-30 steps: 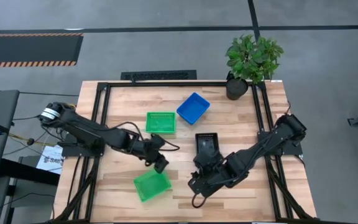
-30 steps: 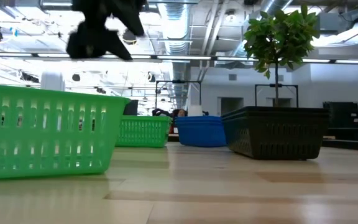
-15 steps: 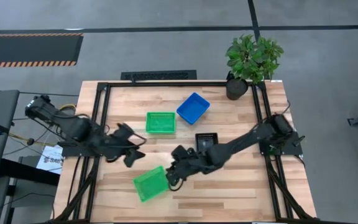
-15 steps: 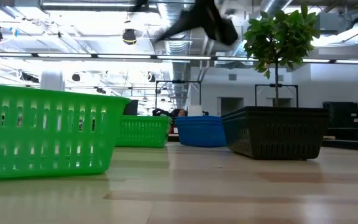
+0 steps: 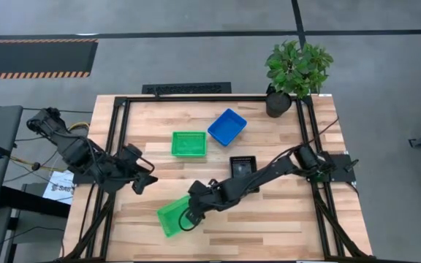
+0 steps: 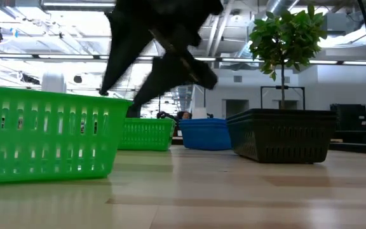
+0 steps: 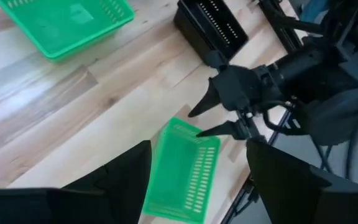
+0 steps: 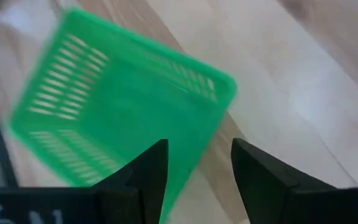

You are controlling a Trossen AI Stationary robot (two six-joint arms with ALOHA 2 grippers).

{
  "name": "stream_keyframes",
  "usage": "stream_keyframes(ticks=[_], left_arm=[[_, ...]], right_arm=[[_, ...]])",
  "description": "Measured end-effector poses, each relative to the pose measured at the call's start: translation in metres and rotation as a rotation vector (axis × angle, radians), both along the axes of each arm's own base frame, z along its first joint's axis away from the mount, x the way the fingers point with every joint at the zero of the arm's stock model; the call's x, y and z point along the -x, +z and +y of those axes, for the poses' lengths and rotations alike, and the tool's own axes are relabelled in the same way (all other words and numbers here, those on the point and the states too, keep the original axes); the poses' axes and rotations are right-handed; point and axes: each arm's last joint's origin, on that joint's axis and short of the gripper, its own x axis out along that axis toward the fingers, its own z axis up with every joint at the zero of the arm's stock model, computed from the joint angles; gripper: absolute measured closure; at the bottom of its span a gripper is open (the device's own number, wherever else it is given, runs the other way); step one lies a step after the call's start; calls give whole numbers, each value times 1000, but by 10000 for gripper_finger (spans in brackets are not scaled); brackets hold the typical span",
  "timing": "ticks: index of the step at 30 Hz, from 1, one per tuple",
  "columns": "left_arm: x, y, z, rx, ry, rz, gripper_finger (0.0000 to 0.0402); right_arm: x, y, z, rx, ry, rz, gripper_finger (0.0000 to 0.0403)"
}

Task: Stack baskets by color
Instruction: Stack the bottom green bin on the top green bin

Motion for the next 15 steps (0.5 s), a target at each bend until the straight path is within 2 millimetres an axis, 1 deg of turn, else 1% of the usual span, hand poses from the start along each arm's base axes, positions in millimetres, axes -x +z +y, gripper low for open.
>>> stream_keyframes(ticks=[4, 8, 11, 13, 15], left_arm=[[0, -1, -2, -12, 3, -2, 151], [0, -1, -3, -14, 5, -4, 151], [0, -1, -2, -15, 5, -5, 151], [0, -1, -2, -20, 7, -2, 151], [1, -2, -1, -31, 9, 8, 151]], right_arm=[[0, -17, 1, 7, 8, 58, 207], [0, -20, 2, -16, 24, 75, 222], [-1, -20, 2, -27, 30, 74, 262], [0, -19, 1, -27, 29, 77, 305], [-1, -18, -2, -31, 23, 84, 359]])
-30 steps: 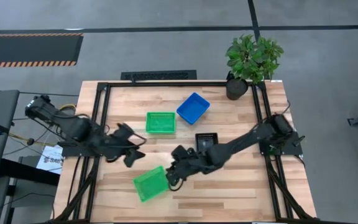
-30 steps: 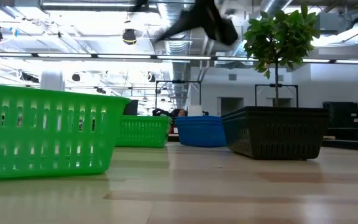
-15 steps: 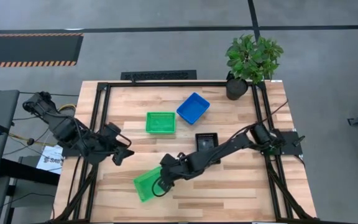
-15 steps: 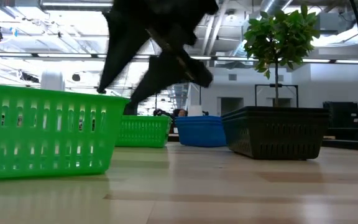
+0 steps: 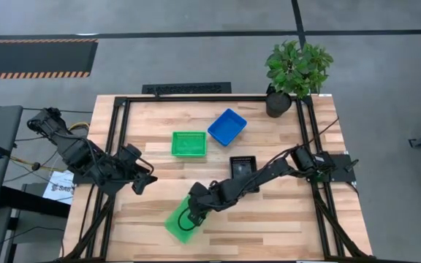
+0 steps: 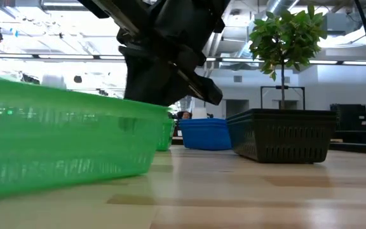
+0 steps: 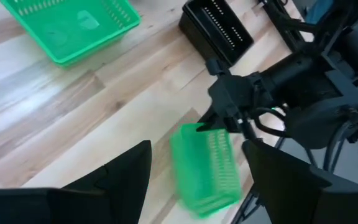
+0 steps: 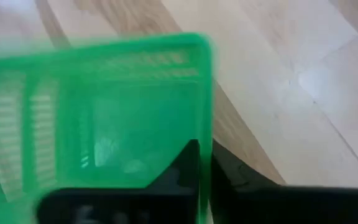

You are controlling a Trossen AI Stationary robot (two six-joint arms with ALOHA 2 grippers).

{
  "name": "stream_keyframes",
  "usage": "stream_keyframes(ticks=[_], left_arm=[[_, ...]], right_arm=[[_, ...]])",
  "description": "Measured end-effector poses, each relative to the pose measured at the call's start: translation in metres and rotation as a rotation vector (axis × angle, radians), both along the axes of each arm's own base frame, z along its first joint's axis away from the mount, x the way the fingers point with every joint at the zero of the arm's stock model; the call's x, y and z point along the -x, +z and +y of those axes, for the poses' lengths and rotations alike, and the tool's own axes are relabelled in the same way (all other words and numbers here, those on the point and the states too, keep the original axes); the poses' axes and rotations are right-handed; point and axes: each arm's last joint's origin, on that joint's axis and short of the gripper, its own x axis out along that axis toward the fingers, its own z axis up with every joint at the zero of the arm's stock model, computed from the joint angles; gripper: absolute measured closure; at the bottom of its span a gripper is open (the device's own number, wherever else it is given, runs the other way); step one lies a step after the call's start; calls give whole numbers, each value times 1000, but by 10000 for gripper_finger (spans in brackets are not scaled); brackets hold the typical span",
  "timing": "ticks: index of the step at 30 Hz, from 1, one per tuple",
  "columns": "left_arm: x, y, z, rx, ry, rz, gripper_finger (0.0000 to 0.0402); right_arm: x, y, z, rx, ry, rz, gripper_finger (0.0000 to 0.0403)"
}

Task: Stack baskets by color
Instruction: Stack the bottom green bin on the top green bin

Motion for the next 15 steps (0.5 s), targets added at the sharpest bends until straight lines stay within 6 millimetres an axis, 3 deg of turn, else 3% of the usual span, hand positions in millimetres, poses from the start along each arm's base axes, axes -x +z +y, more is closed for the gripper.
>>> stream_keyframes(ticks=[2, 6, 10, 15], left_arm=[[1, -1, 1, -8, 1, 8, 151], [3, 0, 3, -13, 1, 15, 151], [12, 6, 10, -13, -2, -19, 151], [35, 20, 31, -51, 62, -148, 151]], right_arm=[[0, 0, -3, -11, 0, 15, 387], [-1, 9, -15, -40, -21, 18, 392], [8, 57, -46, -20, -70, -32, 393], [29, 114, -108, 107, -227, -87, 396]])
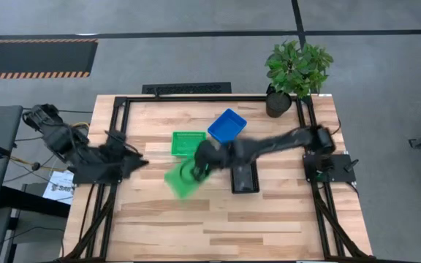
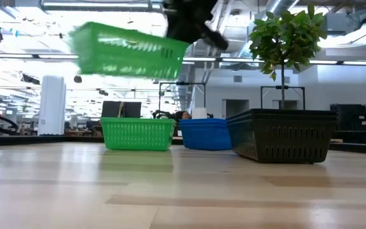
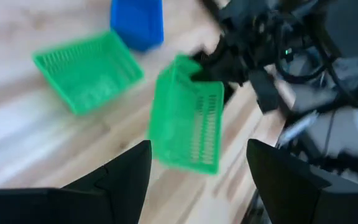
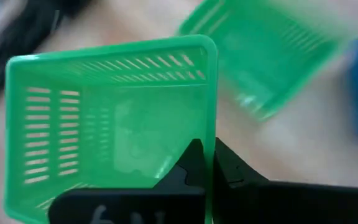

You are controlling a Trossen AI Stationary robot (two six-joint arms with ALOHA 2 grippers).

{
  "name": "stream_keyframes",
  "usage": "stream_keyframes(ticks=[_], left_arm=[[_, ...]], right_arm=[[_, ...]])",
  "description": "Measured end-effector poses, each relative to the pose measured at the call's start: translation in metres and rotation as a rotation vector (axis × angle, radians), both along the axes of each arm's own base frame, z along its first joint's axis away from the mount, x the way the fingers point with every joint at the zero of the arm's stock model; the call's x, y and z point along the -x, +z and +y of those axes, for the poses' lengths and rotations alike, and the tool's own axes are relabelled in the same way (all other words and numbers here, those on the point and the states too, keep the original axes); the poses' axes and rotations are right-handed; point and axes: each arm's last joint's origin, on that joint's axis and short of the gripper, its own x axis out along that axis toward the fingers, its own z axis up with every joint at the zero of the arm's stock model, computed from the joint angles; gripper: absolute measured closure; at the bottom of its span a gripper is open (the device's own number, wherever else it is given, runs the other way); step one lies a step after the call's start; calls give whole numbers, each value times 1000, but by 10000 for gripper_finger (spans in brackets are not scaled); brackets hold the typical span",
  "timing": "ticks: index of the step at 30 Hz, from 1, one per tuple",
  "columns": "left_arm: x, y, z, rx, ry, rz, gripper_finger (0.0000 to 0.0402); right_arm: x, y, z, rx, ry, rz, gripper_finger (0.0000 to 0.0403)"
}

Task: Stack baskets by color
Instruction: Stack the bottom green bin on the top green bin

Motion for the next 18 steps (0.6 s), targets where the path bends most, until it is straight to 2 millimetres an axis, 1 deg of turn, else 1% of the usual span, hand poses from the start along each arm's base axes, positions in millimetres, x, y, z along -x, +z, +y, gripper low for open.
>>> stream_keyframes(ticks=[2, 3, 4, 6, 8, 10, 11, 13, 14, 15, 18], left_arm=[[10, 5, 10, -17, 49, -64, 151], [14, 8, 14, -26, 70, -96, 151], [19, 10, 19, -36, 88, -124, 151], [27, 14, 27, -53, 119, -172, 151], [34, 16, 33, -67, 141, -205, 151], [40, 18, 38, -74, 157, -232, 151], [42, 19, 40, -74, 163, -241, 151], [45, 20, 42, -79, 167, -253, 151], [46, 20, 43, -81, 166, -255, 151], [47, 20, 44, -82, 167, -258, 151], [48, 20, 45, -86, 169, -259, 151]], right_arm=[[13, 22, -27, 49, -114, -28, 395], [18, 31, -40, 66, -176, -47, 396], [23, 35, -52, 72, -234, -70, 396], [26, 33, -75, 61, -336, -117, 396], [28, 23, -91, 38, -409, -132, 396], [26, 14, -99, 8, -438, -146, 393], [21, 8, -101, -5, -449, -152, 391], [15, -4, -101, -38, -467, -152, 389], [9, -13, -99, -45, -470, -153, 389], [0, -18, -98, -59, -471, -199, 390], [-12, -35, -96, -96, -486, -218, 392]])
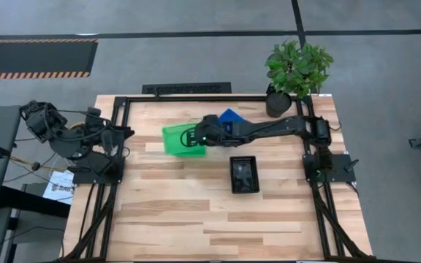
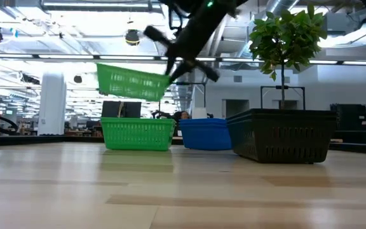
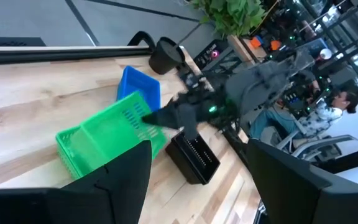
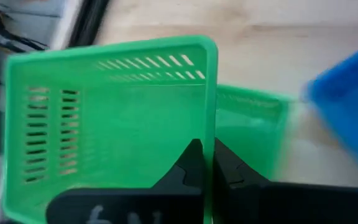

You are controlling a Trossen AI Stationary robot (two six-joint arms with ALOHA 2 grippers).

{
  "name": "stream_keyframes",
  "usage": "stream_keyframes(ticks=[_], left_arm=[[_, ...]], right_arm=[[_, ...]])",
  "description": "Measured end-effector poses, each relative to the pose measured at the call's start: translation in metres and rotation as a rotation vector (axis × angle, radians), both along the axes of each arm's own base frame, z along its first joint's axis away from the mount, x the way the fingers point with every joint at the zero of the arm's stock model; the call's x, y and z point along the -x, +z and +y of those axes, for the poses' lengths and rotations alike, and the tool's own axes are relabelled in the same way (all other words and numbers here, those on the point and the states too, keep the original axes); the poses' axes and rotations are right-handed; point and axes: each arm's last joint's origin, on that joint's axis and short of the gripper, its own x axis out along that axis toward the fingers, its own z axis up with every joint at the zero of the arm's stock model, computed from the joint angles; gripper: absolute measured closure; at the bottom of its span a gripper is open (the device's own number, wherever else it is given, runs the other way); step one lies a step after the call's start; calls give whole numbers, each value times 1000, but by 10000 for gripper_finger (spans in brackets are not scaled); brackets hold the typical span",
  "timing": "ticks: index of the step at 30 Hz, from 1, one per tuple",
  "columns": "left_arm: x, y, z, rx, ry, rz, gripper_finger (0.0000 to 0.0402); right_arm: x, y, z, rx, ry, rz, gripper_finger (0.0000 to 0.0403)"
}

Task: Stack baskets by color
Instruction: Stack the bottom green bin on the top green bin, then return to Home Position

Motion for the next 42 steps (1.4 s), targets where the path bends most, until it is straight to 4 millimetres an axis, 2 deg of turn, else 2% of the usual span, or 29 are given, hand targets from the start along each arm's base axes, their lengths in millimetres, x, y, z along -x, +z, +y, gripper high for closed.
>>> stream_keyframes(ticks=[6, 16, 25, 30, 32, 34, 38, 42], left_arm=[[0, 0, 1, -3, 4, -3, 151], [0, 0, 1, -12, 16, -7, 151], [0, 0, 1, -15, 19, -7, 151], [1, 0, 2, -51, 38, -6, 151], [1, 0, 2, -79, 47, -6, 151], [1, 1, 3, -99, 53, -5, 151], [0, 0, 2, -126, 25, 17, 150], [-3, -2, -4, -46, -77, 63, 150]], right_arm=[[-6, -27, -2, -65, -70, 39, 378], [-1, -33, -4, -86, -75, 113, 375], [1, -34, -9, -96, -77, 134, 286], [2, -33, -16, -96, -13, 158, 227], [7, -26, -20, -95, 27, 174, 201], [14, -9, -21, -78, 47, 157, 177], [37, 38, -20, 18, 71, 120, 147], [70, 95, -1, 189, 272, 75, 144]])
